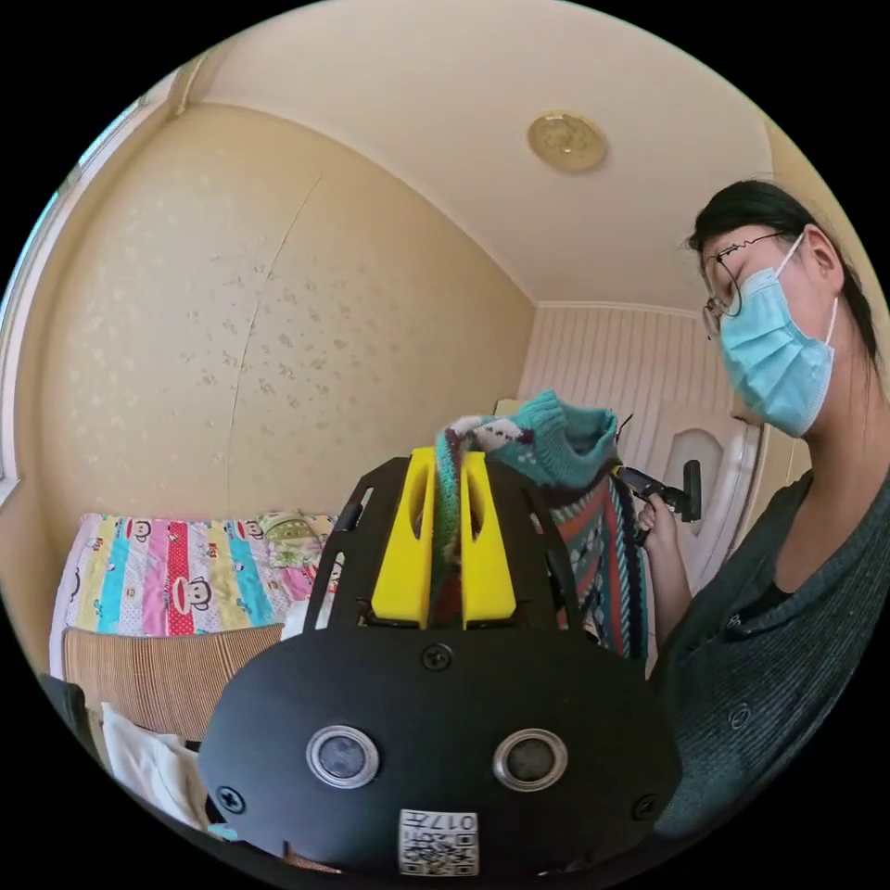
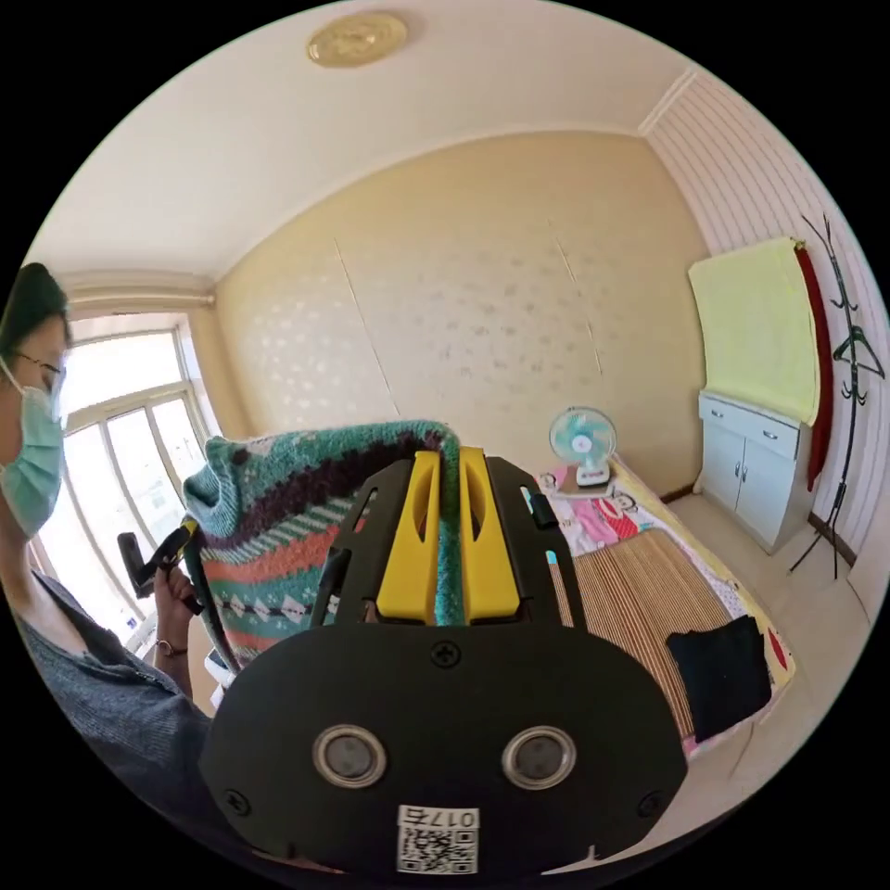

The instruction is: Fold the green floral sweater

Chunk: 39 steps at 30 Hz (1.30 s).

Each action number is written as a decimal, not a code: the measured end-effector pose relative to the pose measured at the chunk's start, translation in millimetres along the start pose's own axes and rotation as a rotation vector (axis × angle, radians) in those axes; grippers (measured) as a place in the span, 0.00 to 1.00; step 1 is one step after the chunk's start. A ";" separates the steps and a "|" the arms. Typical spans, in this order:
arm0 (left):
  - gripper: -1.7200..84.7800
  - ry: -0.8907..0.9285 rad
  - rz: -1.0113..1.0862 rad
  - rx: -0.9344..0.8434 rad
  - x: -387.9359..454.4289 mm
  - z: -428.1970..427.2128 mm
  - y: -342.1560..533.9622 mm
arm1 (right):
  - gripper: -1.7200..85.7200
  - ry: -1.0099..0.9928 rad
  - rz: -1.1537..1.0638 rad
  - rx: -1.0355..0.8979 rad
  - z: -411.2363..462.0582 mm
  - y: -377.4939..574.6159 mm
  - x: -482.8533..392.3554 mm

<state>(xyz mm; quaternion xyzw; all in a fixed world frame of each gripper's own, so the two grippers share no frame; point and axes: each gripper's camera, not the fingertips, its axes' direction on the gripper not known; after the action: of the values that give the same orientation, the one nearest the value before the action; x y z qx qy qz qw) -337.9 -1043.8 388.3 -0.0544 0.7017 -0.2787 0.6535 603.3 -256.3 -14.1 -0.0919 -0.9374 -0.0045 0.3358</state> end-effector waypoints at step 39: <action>0.03 -0.276 -1.077 -1.354 -401.1 247.2 423.0 | 0.02 -0.048 0.203 -1.785 605.7 306.2 151.4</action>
<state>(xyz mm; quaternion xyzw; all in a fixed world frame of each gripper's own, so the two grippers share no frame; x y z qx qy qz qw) 74.2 -591.4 550.8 -0.7878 0.5101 -0.0636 0.3393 161.4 112.8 -404.1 -0.4013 -0.5791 -0.6997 0.1185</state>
